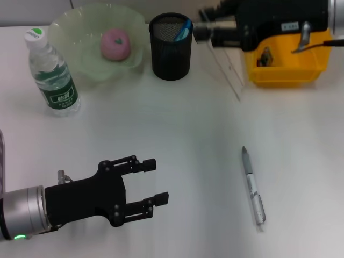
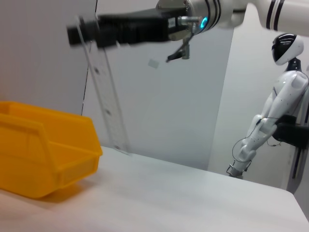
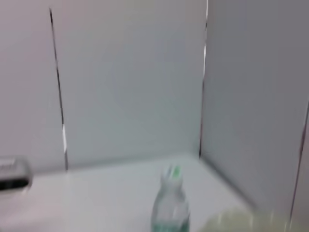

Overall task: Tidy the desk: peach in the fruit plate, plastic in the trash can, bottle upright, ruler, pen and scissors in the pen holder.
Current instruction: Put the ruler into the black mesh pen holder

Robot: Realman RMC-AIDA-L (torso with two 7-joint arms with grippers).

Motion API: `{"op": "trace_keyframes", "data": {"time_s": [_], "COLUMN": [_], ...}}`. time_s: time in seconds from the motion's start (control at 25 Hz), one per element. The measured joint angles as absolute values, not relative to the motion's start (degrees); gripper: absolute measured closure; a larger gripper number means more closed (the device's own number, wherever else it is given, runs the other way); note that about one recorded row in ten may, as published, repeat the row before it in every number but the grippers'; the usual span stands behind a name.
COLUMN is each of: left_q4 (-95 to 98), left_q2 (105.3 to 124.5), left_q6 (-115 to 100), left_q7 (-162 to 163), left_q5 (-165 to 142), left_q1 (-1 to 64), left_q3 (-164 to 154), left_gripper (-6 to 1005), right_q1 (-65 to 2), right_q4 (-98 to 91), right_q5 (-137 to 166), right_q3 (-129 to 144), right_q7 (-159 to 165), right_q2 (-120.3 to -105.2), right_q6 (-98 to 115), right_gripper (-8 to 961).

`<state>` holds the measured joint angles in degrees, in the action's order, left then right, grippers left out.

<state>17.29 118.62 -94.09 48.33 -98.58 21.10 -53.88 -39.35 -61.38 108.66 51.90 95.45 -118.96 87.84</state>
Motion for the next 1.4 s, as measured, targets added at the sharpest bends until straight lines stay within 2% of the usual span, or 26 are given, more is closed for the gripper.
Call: {"op": "trace_keyframes", "data": {"time_s": [0.52, 0.96, 1.2, 1.4], "left_q4": [17.1, 17.0, 16.4, 16.1], "left_q2": [118.65, 118.65, 118.65, 118.65], "left_q6": [-95.2, -96.0, -96.0, -96.0], "left_q7": [48.3, 48.7, 49.0, 49.1], "left_q5": [-98.4, -98.2, -98.2, -98.2], "left_q1": [21.0, 20.8, 20.9, 20.8], "left_q3": [-53.9, -53.6, -53.2, -52.7], "left_gripper": [289, 289, 289, 289], "right_q1": [-40.3, -50.2, -55.7, -57.4], "right_q4": [-39.8, -18.3, -12.2, -9.8], "right_q5": [85.8, 73.4, 72.3, 66.8], "right_q3": [52.5, 56.8, 56.3, 56.5], "right_q7": [46.1, 12.1, 9.1, 9.5], "right_q2": [-119.34, -119.65, -120.01, -120.01], "right_q6": [83.2, 71.7, 64.7, 63.1], "right_gripper": [570, 571, 571, 571]}}
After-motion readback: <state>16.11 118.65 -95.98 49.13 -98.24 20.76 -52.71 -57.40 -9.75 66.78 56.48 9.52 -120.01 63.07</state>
